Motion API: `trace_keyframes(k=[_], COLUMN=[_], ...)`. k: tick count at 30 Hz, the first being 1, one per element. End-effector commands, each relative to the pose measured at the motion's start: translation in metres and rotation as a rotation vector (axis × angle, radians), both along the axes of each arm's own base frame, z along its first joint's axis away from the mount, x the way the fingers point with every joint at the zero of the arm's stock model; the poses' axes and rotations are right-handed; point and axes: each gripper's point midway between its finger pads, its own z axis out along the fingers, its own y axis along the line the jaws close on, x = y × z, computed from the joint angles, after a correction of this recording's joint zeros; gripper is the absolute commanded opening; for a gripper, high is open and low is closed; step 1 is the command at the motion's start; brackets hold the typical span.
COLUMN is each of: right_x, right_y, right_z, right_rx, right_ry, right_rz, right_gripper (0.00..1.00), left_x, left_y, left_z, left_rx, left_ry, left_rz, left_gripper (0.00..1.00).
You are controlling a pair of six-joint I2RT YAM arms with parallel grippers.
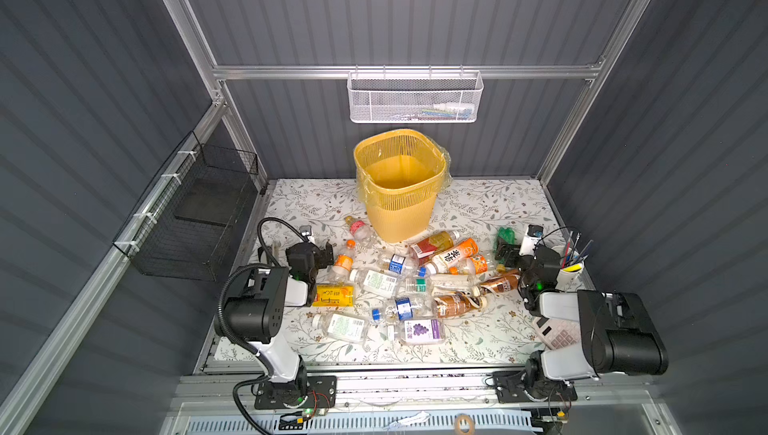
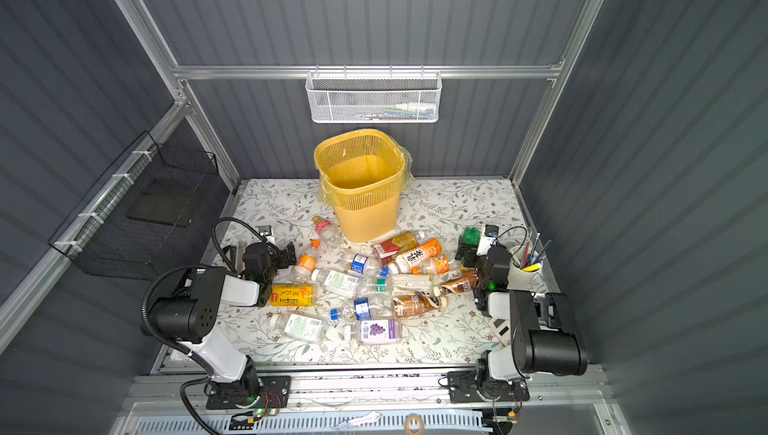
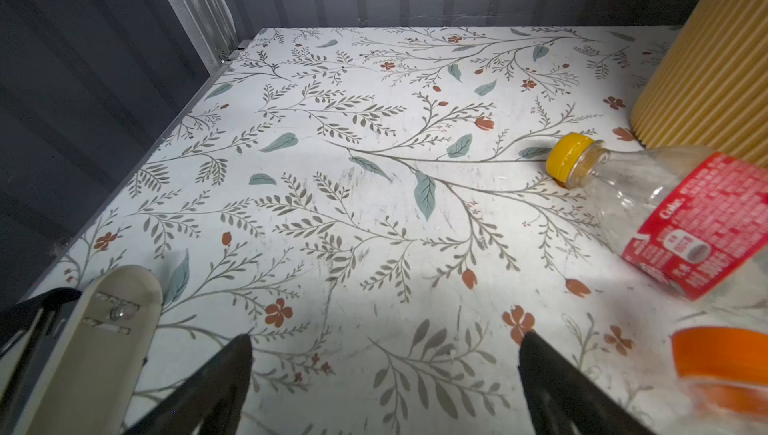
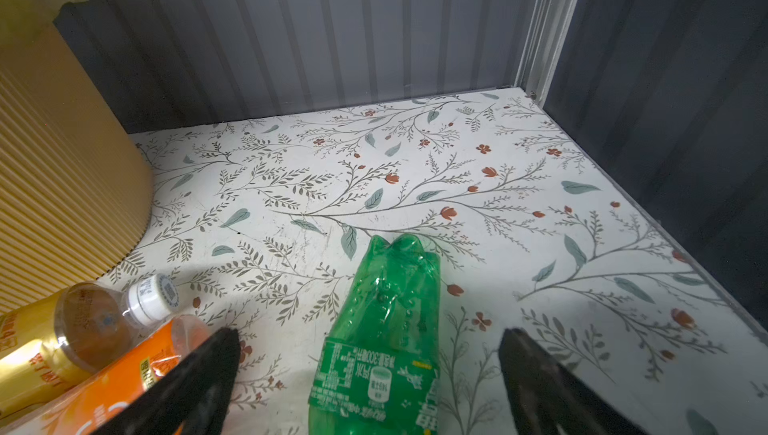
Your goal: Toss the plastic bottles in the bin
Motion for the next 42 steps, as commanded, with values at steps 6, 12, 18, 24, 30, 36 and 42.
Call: trace_keyframes(k=[6,12,18,24,30,36,42], right_x=[0.003,0.003,0.003,0.003,0.008,0.015,0.007], right_y=[-0.001,-0.001,0.000,0.000,-0.008,-0.019,-0.035], right_z=[0.006,0.006,0.006,0.006,0.015,0.033,0.034], right_rx=[-0.006,-0.005,-0.004,-0.003,0.008,0.121,0.136], right_ry=[-0.019,-0.017,-0.016,-0.016,0.004,0.306,0.593], right_rz=[0.001,0.004,0.004,0.007,-0.034,-0.127,-0.256], right_gripper=[0.99,0.99,0.99,0.99,0.97,0.98,0.99], left_x=[0.001,0.001,0.002,0.002,0.005,0.010,0.017], left_y=[-0.001,-0.001,-0.001,-0.001,0.010,0.029,0.035], left_z=[-0.001,-0.001,-0.001,-0.001,0.011,0.067,0.113], left_rx=[0.011,0.011,0.011,0.011,0.007,-0.030,-0.077], left_ry=[0.003,0.004,0.006,0.006,0.028,0.084,0.055], left_rz=[-0.015,-0.017,-0.017,-0.017,0.053,0.186,0.250], left_gripper=[1.00,1.00,1.00,1.00,1.00,1.00,1.00])
